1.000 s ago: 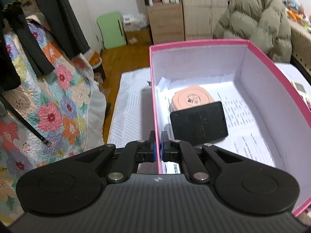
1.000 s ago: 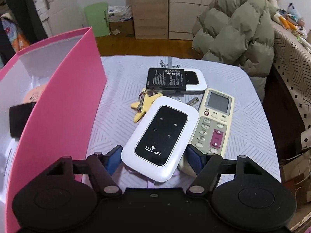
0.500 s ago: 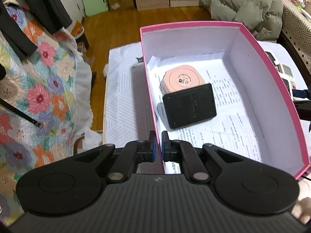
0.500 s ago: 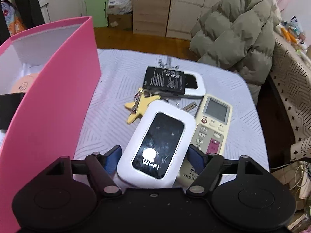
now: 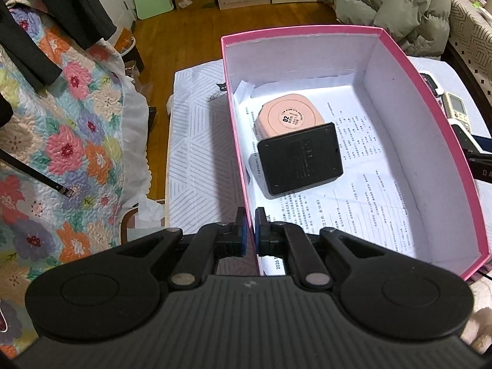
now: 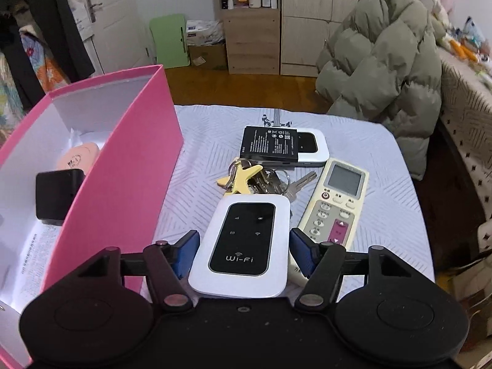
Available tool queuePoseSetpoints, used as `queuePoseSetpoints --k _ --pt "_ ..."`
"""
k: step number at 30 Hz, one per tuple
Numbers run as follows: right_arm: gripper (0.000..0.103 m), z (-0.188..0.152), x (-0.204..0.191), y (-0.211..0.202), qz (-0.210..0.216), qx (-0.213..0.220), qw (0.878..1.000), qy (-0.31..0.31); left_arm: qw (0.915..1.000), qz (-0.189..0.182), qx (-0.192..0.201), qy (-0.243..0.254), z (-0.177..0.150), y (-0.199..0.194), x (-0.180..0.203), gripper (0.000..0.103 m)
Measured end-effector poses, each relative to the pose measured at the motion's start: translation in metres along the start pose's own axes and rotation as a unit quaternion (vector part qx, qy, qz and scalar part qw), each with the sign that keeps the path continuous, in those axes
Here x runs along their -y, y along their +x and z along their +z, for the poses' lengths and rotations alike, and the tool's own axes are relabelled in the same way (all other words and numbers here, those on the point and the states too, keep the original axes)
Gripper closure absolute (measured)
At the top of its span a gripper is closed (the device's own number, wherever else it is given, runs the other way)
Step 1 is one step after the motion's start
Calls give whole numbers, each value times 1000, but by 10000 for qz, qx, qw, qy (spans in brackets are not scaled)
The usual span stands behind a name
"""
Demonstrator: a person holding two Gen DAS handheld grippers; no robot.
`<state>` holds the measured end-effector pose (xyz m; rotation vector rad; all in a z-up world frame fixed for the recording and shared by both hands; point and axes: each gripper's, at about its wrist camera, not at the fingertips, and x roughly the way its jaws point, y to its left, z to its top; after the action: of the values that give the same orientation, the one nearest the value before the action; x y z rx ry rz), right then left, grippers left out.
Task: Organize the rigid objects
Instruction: 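Reach the right gripper toward the white Wi-Fi router, then grasp the white Wi-Fi router with the right gripper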
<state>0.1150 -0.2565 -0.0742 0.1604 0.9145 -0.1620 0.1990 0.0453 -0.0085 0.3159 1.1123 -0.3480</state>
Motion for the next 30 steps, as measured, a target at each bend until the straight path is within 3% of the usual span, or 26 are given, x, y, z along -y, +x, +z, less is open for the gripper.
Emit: queuePoseSetpoints --k 8,9,10,13,17,20,23,26,30 --pt "37 3 3 -16 289 142 9994 119 10000 4 77 63 -2 -1 1 99" --pt "52 4 1 -21 299 195 9993 97 9999 0 105 49 -3 -1 0 99" --pt "85 6 0 -24 247 249 9994 54 9999 -19 123 32 -3 -1 0 99" --pt "82 9 2 -23 615 39 9980 117 9999 -70 142 -25 -3 -1 -3 99" --pt "82 -2 1 -8 496 -309 9983 63 9998 -9 204 50 -6 -2 0 99" --pt "80 -12 6 -9 760 -459 9960 102 9997 -17 223 45 -6 -2 0 99" --pt "67 -20 8 -16 918 -527 9944 -27 9997 -33 251 54 -7 -2 0 99" --pt "49 -29 4 -21 1142 -632 9898 -576 9996 -39 263 67 -7 -2 0 99" --pt "27 -40 -8 -21 1613 -845 9734 -1389 9996 -22 266 76 -7 -2 0 99"
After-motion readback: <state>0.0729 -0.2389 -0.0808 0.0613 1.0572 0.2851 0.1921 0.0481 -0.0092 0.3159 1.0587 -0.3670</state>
